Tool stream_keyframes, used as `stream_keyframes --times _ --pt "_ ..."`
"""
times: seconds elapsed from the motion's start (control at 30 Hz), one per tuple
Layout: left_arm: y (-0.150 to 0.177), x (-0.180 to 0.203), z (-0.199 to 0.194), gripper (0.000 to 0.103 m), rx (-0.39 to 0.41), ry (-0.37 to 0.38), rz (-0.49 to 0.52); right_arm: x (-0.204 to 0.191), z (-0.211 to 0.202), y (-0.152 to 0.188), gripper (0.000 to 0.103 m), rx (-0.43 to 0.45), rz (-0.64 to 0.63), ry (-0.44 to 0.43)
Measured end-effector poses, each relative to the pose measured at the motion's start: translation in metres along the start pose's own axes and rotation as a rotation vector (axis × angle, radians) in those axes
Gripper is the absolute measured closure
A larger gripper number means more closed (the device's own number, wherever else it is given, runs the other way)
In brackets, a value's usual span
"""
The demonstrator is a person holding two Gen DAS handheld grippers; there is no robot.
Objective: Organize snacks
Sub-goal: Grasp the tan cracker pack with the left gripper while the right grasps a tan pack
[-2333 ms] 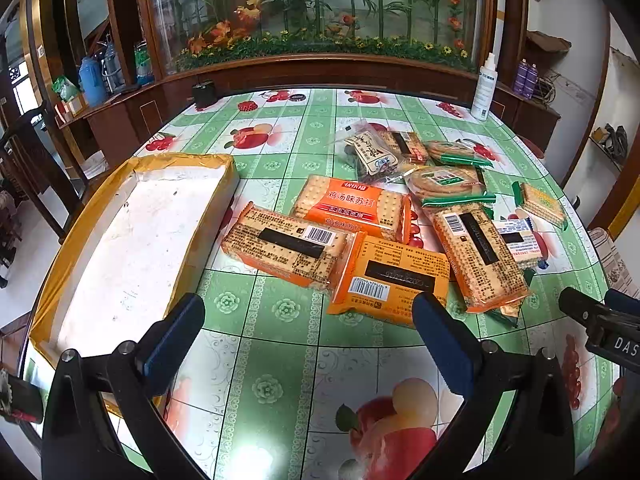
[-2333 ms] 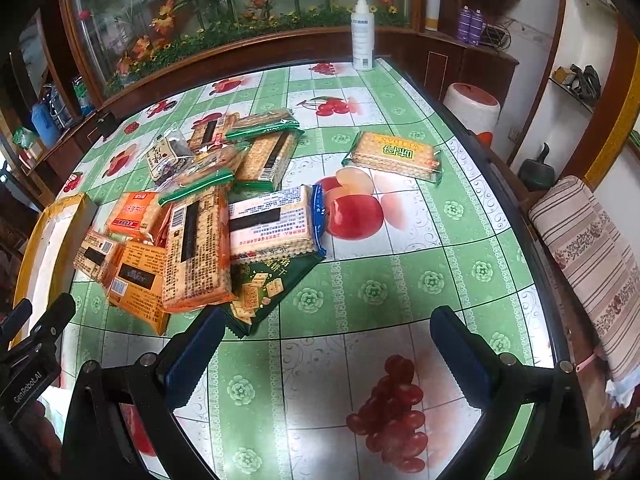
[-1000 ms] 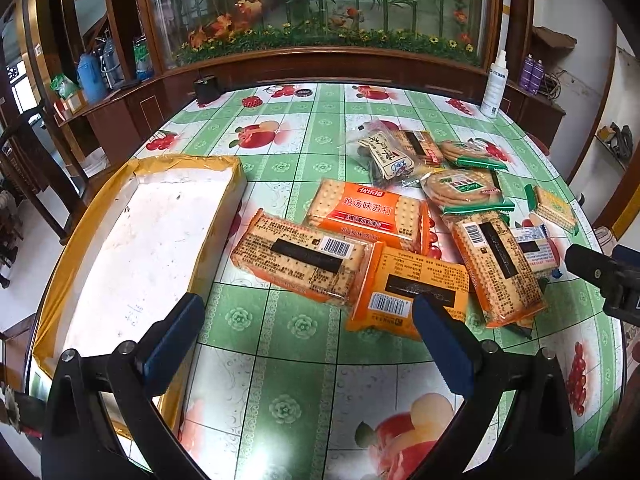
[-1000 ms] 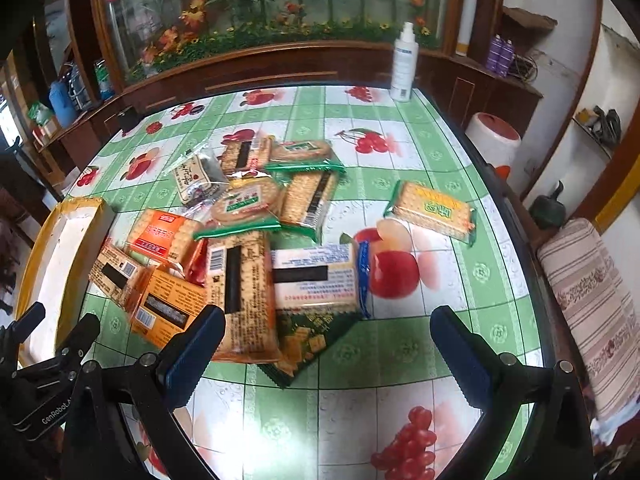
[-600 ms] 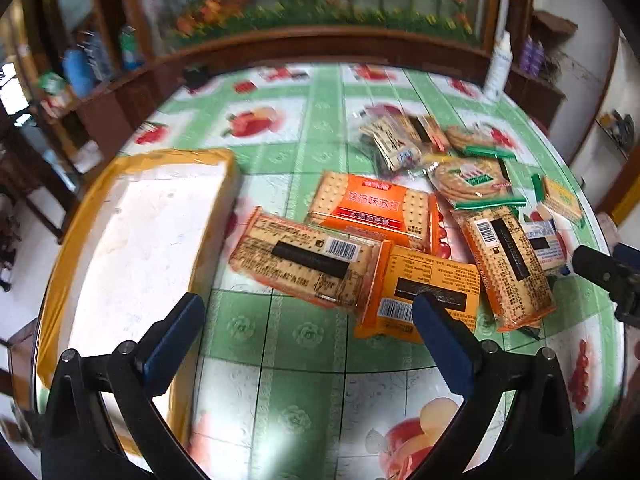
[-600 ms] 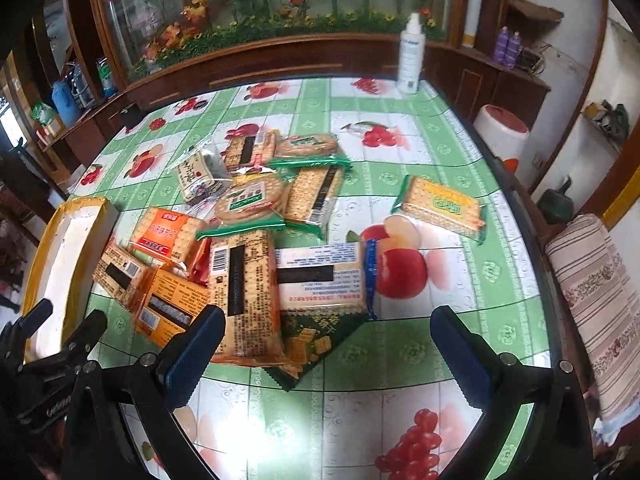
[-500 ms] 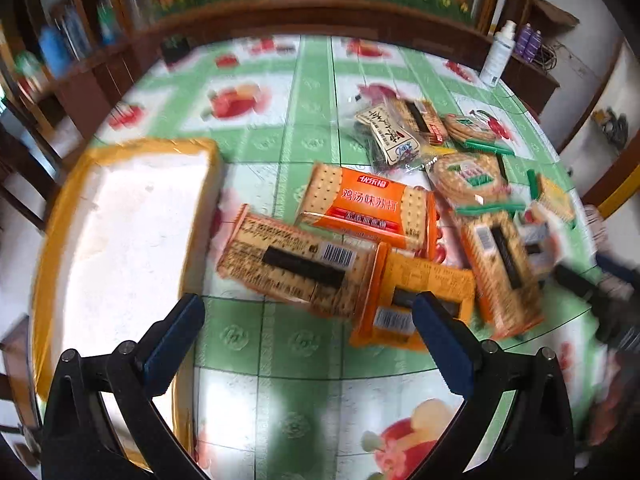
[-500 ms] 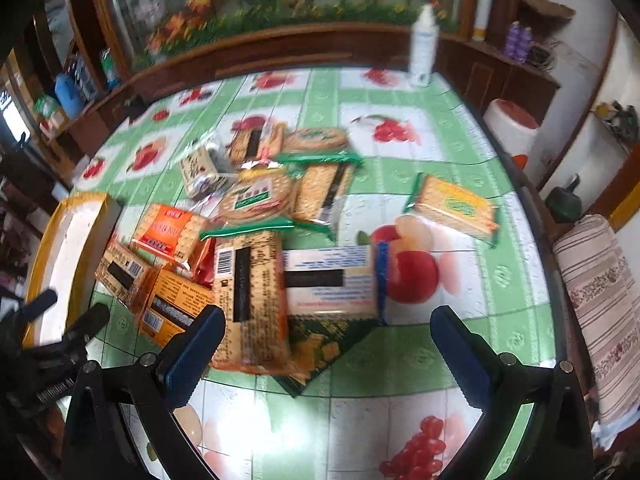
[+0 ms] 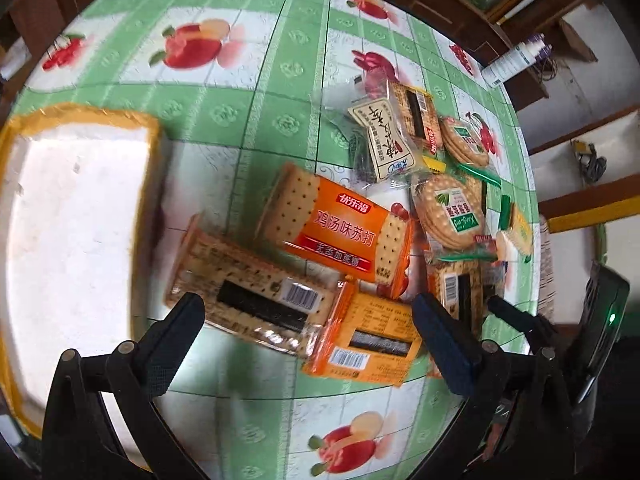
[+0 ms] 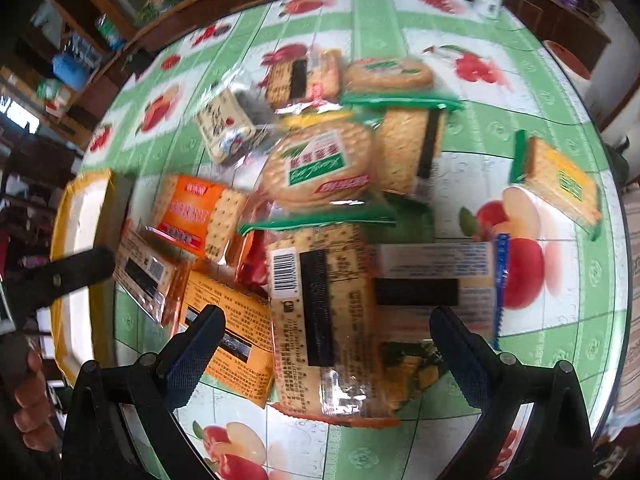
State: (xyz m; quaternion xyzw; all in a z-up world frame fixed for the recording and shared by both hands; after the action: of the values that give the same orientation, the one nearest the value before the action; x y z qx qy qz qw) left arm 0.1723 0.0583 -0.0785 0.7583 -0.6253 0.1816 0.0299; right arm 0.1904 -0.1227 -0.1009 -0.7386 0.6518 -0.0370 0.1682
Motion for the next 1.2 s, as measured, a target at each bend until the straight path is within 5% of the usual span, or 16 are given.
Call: stream_keyframes --times 0.17,0.37,0.47,0.57,0.67,0.77,0.9,1.07,1.17,1.2 --pt "0.006 0.004 0.015 0.0 -0.014 0.035 -0.065 -0.004 0.006 -0.002 0.007 -0.011 -0.041 0.028" --pt "0.016 -0.018 0.016 0.0 0.055 0.016 -0.311 -0.002 0.005 -0.003 0.025 -0.017 -0.093 0.087" --pt "0.029 -0.035 0.021 0.0 0.026 -0.042 -0.456 -0.003 0.005 -0.004 0.027 -0.02 -0.12 0.104" --pt "0.037 -0.045 0.03 0.0 0.017 -0.005 -0.603 -0.007 0.005 -0.004 0.035 -0.027 -0.141 0.108" --pt "0.03 -0.044 0.032 0.0 0.029 -0.046 -0.595 -0.009 0.006 -0.003 0.041 -0.034 -0.154 0.101" --pt "0.034 -0.057 0.034 0.0 0.017 -0.173 -0.668 -0.011 0.005 -0.001 0.044 -0.034 -0.163 0.09" --pt "0.045 -0.064 0.042 0.0 -0.087 -0.32 -0.694 -0.009 0.004 -0.001 0.046 -0.025 -0.165 0.086" --pt "0.047 -0.056 0.046 0.001 -0.117 -0.338 -0.672 -0.005 0.001 -0.001 0.046 -0.008 -0.15 0.076" --pt "0.046 -0.048 0.032 0.027 -0.048 -0.349 -0.672 -0.003 0.0 0.0 0.046 -0.002 -0.14 0.071" --pt "0.041 -0.039 0.024 0.051 0.003 -0.344 -0.644 -0.002 -0.001 0.0 0.046 0.001 -0.132 0.067"
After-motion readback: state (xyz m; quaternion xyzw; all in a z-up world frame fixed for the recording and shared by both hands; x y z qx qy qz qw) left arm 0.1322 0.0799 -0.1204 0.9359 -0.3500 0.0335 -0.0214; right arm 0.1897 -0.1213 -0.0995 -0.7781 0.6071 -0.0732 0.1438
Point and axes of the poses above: each gripper's, at about its wrist camera, not at the fingertips, and z roughly the way its jaws point, x to its right, y to its underside, the point moved 8 cm from there along z, roughly the way its jaws point, and after that the axes turned 3 degrees about x, right-handed, at the moved point
